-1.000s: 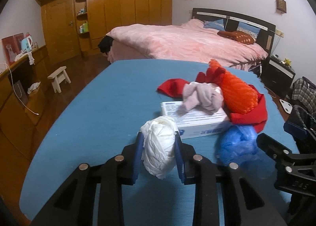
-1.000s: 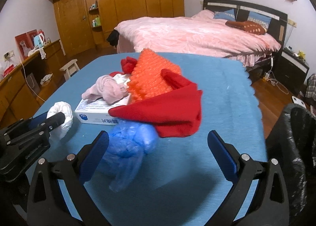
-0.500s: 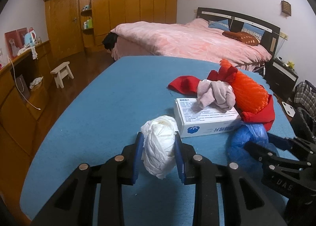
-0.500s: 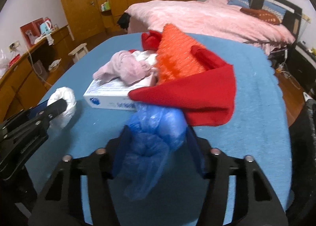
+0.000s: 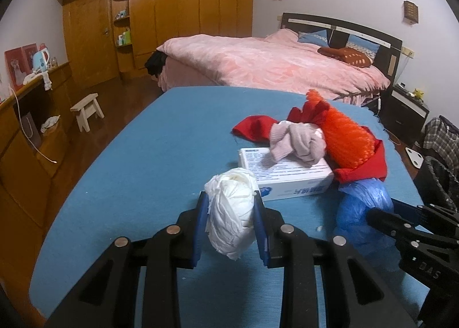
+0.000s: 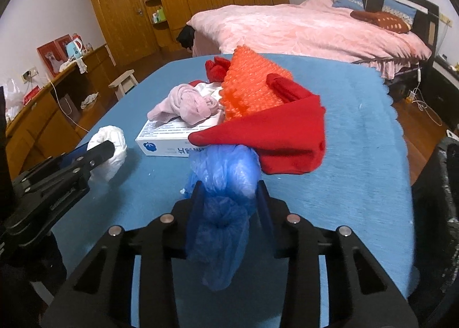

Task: Collect trash
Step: 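Carry the tissue ball and blue bags over the bin and release both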

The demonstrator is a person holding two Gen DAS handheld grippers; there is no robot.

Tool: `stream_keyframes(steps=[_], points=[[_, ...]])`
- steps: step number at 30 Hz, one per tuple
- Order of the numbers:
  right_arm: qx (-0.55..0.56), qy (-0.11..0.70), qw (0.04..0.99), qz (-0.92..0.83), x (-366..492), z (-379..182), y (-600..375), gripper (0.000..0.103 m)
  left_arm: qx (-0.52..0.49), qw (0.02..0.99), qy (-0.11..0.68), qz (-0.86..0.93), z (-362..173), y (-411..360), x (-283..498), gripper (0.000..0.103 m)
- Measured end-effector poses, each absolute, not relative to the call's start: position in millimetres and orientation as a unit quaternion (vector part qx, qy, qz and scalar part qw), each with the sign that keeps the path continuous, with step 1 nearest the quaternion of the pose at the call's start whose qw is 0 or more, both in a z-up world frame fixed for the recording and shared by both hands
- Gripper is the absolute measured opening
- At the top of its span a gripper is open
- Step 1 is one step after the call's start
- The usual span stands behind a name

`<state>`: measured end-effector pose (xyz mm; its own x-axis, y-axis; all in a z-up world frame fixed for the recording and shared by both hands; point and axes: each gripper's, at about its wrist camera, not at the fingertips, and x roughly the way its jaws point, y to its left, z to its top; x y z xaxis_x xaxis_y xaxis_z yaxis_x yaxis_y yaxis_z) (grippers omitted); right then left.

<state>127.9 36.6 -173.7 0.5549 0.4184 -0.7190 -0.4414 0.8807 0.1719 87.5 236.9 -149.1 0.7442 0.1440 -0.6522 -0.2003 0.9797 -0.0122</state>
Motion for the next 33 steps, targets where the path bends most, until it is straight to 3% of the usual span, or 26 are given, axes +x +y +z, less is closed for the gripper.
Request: stream_keyframes(steps=[33], points=[[0.044, 0.324, 0.937, 0.122, 107, -105, -135, 0.035, -0.011, 0.952, 0.302, -0.057, -93, 78, 106, 0.030]])
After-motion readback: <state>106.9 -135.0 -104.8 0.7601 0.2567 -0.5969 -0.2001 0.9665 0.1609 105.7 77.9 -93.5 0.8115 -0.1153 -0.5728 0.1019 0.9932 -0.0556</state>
